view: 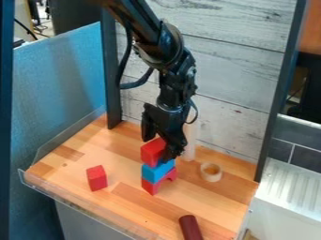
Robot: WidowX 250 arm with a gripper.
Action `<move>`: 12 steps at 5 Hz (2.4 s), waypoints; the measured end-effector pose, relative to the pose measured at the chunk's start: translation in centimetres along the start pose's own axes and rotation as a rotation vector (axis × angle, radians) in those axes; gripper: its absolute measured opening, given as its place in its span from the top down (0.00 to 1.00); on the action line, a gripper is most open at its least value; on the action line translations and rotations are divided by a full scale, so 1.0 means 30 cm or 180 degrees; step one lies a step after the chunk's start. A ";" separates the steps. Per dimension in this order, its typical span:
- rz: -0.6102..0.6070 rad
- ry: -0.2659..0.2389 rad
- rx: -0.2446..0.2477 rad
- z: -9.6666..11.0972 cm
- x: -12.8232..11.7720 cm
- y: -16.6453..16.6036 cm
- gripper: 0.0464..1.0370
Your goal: Put the red arch on top of the blue rectangle block
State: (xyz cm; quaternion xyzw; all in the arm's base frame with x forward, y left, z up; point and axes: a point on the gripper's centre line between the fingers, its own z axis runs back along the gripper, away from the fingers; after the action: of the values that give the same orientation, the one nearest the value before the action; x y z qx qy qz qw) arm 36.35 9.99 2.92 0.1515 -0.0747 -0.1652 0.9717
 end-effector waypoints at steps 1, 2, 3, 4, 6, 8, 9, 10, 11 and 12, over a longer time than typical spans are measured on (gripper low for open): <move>-0.0028 0.0095 -0.0064 -0.037 -0.014 -0.022 0.37; -0.0072 0.0072 -0.0095 -0.038 -0.012 -0.026 0.42; -0.0078 0.0001 -0.0164 -0.033 -0.019 -0.035 0.42; 0.0007 -0.0193 -0.0147 0.048 -0.032 0.006 0.42; 0.0735 -0.0217 -0.0525 0.159 -0.088 0.141 0.42; 0.1557 0.0226 -0.0137 0.084 -0.136 0.219 0.42; 0.1719 0.0304 0.0134 -0.006 -0.134 0.266 0.42; 0.1923 0.0295 0.0080 -0.065 -0.137 0.313 0.42; 0.1728 0.0291 -0.0189 -0.071 -0.139 0.292 0.42; 0.1430 0.0273 -0.0430 -0.073 -0.125 0.223 0.42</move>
State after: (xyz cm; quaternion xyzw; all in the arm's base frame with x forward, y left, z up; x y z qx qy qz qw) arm 35.27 17.88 2.64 0.0726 -0.0540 0.0572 0.9943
